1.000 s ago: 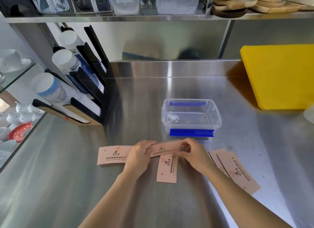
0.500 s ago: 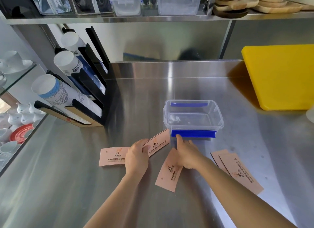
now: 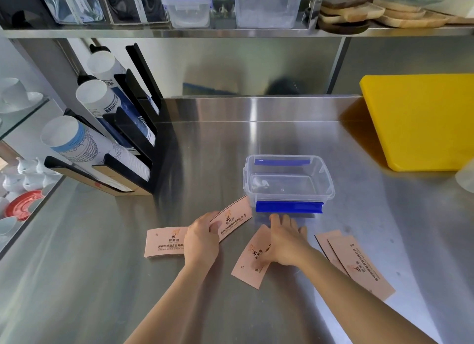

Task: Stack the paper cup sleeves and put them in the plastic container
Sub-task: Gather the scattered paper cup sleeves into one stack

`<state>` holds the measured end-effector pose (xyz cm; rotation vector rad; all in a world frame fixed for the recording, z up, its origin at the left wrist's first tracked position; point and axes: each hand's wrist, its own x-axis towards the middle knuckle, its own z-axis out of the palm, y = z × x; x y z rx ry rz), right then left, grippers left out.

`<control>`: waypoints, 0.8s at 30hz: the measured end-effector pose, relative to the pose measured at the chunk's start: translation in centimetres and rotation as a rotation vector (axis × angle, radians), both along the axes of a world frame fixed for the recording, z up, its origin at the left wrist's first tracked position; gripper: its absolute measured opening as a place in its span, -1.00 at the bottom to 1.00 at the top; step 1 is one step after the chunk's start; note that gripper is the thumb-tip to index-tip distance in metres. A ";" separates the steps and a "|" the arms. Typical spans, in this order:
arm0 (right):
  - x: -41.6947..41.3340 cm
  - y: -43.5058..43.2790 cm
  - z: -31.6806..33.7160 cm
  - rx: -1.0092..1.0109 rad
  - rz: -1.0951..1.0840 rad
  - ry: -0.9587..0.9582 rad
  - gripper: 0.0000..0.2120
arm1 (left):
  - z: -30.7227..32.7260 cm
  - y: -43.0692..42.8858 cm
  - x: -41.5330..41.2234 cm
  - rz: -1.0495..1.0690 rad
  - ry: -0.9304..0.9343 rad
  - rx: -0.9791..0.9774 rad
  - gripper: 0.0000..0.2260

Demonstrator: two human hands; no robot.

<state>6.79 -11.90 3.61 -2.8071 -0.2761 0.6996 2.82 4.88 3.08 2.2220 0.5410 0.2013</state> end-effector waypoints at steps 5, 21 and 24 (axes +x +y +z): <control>0.5 0.8 -0.1 -0.030 -0.066 0.085 -0.17 | 0.1 0.0 0.2 -0.005 0.006 -0.039 -0.76; 1.8 -1.1 -0.7 0.646 -0.351 -0.049 -0.78 | 0.8 1.9 -0.1 -0.364 0.077 -0.099 -0.74; 1.7 -0.6 -0.8 0.608 -0.306 -0.040 -0.74 | 0.2 1.2 -0.4 -0.365 0.107 -0.175 -0.81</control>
